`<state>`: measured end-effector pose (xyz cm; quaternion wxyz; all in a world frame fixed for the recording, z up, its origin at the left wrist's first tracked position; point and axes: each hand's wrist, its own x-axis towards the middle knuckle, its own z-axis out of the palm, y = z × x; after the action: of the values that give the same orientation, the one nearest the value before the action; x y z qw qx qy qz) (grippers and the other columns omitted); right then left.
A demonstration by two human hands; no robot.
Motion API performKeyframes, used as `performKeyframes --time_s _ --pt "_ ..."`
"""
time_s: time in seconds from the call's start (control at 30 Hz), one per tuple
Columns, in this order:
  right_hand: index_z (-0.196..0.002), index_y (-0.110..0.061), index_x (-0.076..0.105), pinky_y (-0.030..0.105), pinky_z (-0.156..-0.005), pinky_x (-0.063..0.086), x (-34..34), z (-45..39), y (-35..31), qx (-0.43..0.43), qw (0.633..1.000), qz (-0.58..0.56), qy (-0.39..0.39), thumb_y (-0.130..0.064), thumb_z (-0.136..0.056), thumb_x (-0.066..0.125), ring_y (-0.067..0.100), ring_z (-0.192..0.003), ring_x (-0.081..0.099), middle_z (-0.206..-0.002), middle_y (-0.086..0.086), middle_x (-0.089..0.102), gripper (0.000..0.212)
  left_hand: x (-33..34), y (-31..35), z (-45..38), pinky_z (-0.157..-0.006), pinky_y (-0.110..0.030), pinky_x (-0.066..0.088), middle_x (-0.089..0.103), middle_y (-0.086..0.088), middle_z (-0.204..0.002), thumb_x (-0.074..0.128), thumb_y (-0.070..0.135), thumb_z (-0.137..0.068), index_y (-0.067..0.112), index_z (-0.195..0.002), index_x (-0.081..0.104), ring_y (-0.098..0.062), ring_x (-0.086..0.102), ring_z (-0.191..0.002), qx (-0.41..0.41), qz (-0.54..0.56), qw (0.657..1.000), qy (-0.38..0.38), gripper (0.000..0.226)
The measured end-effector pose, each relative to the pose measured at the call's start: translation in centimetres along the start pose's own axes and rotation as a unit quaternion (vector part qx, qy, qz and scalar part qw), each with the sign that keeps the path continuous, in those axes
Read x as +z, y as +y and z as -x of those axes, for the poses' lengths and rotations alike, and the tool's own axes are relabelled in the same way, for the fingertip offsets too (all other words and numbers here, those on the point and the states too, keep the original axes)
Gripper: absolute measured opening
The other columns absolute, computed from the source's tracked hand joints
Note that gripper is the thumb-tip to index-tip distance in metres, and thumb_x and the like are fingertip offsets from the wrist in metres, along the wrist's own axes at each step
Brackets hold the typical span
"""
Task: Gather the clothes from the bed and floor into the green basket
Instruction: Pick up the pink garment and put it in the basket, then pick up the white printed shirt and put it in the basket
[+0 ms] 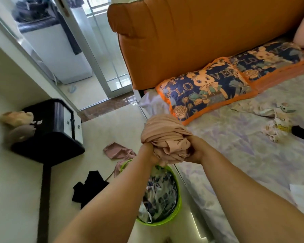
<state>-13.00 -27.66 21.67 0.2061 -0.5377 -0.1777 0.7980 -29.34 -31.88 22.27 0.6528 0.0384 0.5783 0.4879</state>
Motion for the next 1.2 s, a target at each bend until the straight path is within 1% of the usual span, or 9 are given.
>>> performKeyframes --time_s 0.1,0.27,0.37,0.47,0.53,0.6,0.7,0.97,1.2 --pt "-0.103 -0.012 0.070 0.036 -0.064 0.055 2.4 -2.3 2.7 0.027 0.999 0.038 -0.004 -0.029 -0.094 0.055 0.028 -0.089 0.065 -0.095 0.011 0.072 0.024 -4.1 -0.4 0.0 -0.075 -0.036 0.051 0.064 -0.014 -0.095 0.027 0.037 -0.105 0.007 -0.108 0.058 -0.026 0.059 -0.086 -0.003 0.025 1.000 0.009 0.044" --pt "-0.105 -0.007 0.070 0.042 -0.071 0.058 4.1 -6.0 8.6 0.093 0.991 0.092 0.001 -0.028 -0.092 0.060 0.031 -0.091 0.066 -0.102 0.017 0.070 0.026 -11.2 -2.9 -1.4 -0.088 -0.045 0.050 0.065 -0.021 -0.118 0.037 0.044 -0.101 0.001 -0.127 0.058 -0.034 0.060 -0.103 -0.048 -0.028 0.993 0.105 0.055" --pt "-0.101 -0.008 0.060 0.044 -0.071 0.059 4.0 -6.8 12.1 0.113 0.961 0.244 0.062 -0.027 -0.080 0.069 0.027 -0.084 0.057 -0.099 0.015 0.059 0.029 -15.3 -5.1 -1.5 -0.078 -0.039 0.049 0.060 -0.017 -0.128 0.043 0.023 -0.099 0.002 -0.132 0.052 -0.026 0.056 -0.074 -0.113 -0.132 0.970 0.169 0.040" --pt "-0.118 -0.005 0.049 0.049 -0.084 0.054 2.4 -8.4 14.4 0.115 0.939 0.290 0.141 -0.015 -0.095 0.049 0.033 -0.096 0.052 -0.106 0.017 0.050 0.025 -17.6 -6.4 -1.1 -0.066 -0.033 0.047 0.060 -0.015 -0.095 0.046 0.011 -0.097 0.003 -0.104 0.057 -0.021 0.047 -0.063 -0.133 -0.175 0.954 0.204 0.016" --pt "-0.098 -0.009 0.049 0.036 -0.064 0.050 1.7 -9.1 14.5 0.124 0.951 0.240 0.147 -0.010 -0.095 0.041 0.027 -0.074 0.050 -0.087 0.012 0.048 0.009 -17.5 -6.6 -0.7 -0.064 -0.033 0.043 0.053 -0.014 -0.086 0.046 0.012 -0.097 0.001 -0.101 0.055 -0.025 0.049 -0.069 -0.154 -0.154 0.955 0.202 0.015" --pt "-0.078 -0.013 0.044 0.030 -0.057 0.042 1.1 -8.7 13.5 0.114 0.959 0.216 0.140 -0.005 -0.094 0.039 0.021 -0.060 0.041 -0.077 0.008 0.045 0.018 -16.1 -6.5 -0.7 -0.083 -0.041 0.046 0.053 -0.021 -0.125 0.045 0.015 -0.098 0.001 -0.136 0.042 -0.032 0.055 -0.101 -0.164 -0.116 0.960 0.196 0.040" --pt "-0.097 -0.007 0.047 0.033 -0.080 0.041 0.5 -8.1 11.3 0.077 0.976 0.173 0.109 -0.008 -0.099 0.035 0.023 -0.088 0.050 -0.098 0.013 0.058 0.012 -13.4 -5.9 -1.6 -0.102 -0.047 0.039 0.035 -0.019 -0.150 0.044 0.017 -0.100 0.005 -0.147 0.029 -0.035 0.041 -0.134 -0.161 -0.141 0.959 0.184 0.051" --pt "-0.136 -0.003 0.040 0.037 -0.094 0.040 -3.7 -5.1 5.8 0.033 0.984 0.147 0.092 -0.018 -0.101 0.040 0.024 -0.112 0.051 -0.119 0.012 0.057 0.039 -2.3 -6.0 -3.9 -0.107 -0.044 0.036 0.037 -0.010 -0.151 0.041 0.024 -0.100 0.004 -0.148 0.029 -0.031 0.037 -0.138 -0.170 -0.193 0.962 0.088 0.053" --pt "-0.132 -0.005 0.046 0.037 -0.092 0.043 -14.4 -1.5 0.0 0.001 0.987 0.085 0.139 -0.020 -0.100 0.040 0.021 -0.103 0.056 -0.112 0.008 0.060 0.036 12.0 -9.1 -5.3 -0.082 -0.039 0.044 0.048 -0.011 -0.113 0.051 0.024 -0.095 0.008 -0.136 0.045 -0.026 0.050 -0.097 -0.141 -0.283 0.949 0.009 0.044"
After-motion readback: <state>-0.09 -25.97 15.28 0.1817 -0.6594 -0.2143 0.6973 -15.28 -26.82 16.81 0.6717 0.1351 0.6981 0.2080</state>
